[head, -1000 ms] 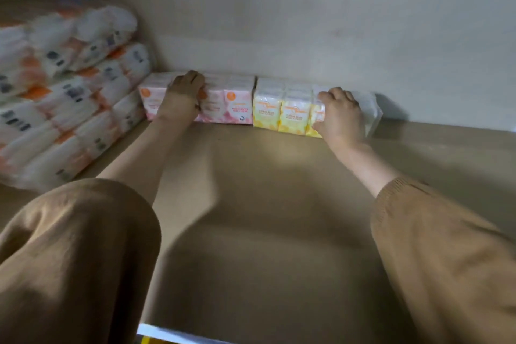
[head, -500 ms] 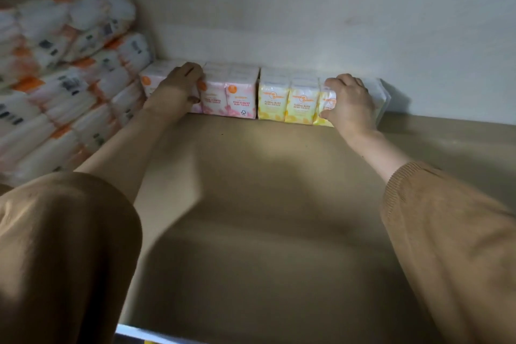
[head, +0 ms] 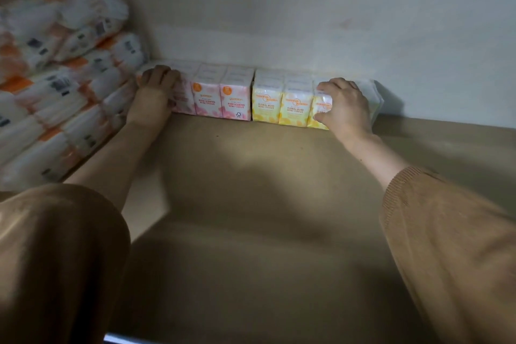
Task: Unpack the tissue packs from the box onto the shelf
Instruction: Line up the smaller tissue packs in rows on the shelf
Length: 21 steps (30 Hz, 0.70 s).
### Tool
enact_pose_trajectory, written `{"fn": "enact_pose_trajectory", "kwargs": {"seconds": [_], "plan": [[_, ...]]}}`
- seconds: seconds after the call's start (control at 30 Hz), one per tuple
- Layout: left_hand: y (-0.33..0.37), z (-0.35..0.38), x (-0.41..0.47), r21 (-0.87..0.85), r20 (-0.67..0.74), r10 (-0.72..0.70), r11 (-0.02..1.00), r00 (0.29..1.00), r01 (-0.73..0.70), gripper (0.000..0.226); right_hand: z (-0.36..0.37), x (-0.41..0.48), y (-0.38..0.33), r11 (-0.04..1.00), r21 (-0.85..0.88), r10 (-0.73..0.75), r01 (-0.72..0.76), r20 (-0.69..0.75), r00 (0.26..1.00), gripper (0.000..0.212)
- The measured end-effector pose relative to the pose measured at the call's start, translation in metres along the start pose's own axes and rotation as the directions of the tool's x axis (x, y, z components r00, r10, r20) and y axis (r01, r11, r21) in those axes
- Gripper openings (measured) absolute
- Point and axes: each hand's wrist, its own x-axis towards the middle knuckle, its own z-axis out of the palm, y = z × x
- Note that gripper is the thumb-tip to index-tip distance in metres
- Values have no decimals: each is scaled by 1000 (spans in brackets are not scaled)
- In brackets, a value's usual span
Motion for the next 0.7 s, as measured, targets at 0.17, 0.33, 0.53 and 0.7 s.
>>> {"fn": "enact_pose_trajectory", "kwargs": {"seconds": [0.17, 0.33, 0.53, 0.7], "plan": [[3, -5, -2, -1, 8, -9, 1000, 1000, 9, 54, -1, -1, -5, 999, -24, -23, 24, 9, 1000, 52], [4, -32, -5, -11, 125, -14, 1000, 992, 15, 45, -18, 2, -17, 996, -85, 32, -22, 116, 993, 48], [23, -69, -47, -55, 188, -71, 995, 980, 83, 35, -31, -29, -58, 999, 21, -46, 43, 172, 984, 39], [31, -108, -112, -108, 254, -147, 978, 956, 179, 31, -37, -82, -110, 962, 207, -241, 180, 328, 913, 39]]}}
